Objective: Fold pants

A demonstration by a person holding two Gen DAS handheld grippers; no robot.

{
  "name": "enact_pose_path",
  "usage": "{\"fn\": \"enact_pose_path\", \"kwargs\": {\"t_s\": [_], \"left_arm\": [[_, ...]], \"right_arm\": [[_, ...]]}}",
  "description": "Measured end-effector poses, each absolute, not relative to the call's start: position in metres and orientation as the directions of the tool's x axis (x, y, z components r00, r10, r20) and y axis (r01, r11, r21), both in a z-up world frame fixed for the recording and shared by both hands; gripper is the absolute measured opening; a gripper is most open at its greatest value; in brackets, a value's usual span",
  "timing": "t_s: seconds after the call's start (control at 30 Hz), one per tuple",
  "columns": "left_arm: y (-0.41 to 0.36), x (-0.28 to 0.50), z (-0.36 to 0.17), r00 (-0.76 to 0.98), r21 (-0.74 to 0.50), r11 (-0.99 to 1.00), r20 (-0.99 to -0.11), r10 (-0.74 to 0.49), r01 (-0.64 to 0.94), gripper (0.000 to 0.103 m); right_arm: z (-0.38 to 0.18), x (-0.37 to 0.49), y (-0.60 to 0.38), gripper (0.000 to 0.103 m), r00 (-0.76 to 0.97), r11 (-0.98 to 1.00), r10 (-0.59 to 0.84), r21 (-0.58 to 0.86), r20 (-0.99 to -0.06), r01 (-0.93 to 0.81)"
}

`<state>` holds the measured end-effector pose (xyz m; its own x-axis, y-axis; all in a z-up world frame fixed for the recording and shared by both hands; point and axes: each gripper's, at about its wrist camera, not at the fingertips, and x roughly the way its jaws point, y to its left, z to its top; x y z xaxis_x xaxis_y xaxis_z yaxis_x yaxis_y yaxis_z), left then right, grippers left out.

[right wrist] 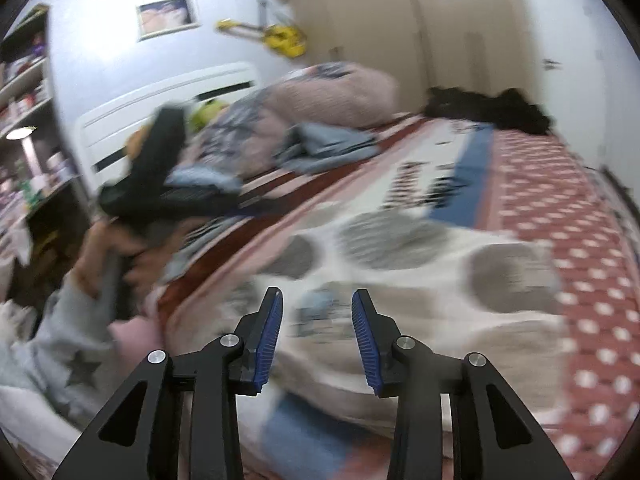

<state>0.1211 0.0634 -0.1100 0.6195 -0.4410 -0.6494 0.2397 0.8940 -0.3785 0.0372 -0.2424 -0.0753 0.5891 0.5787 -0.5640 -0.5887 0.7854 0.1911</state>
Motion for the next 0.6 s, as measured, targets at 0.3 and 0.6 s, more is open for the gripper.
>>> {"fn": "enact_pose_path", "kwargs": {"t_s": [0.3, 0.6], "left_arm": [[0.036, 0.098, -0.149, 0.559, -0.225, 0.952, -0.771, -0.303, 0.207, 0.055], [0.058, 0.067, -0.158, 0.514, -0.289, 0.934, -0.780, -0.357, 0.210, 0.065]], "right_arm": [[-0.075, 0.046, -0.312, 0.039, 0.708, 0.905, 0.412, 0.165, -0.574, -0.393], [-0.098, 0.051, -0.345, 0.041, 0.682, 0.929, 0.361, 0.181, -0.637, -0.323]]}}
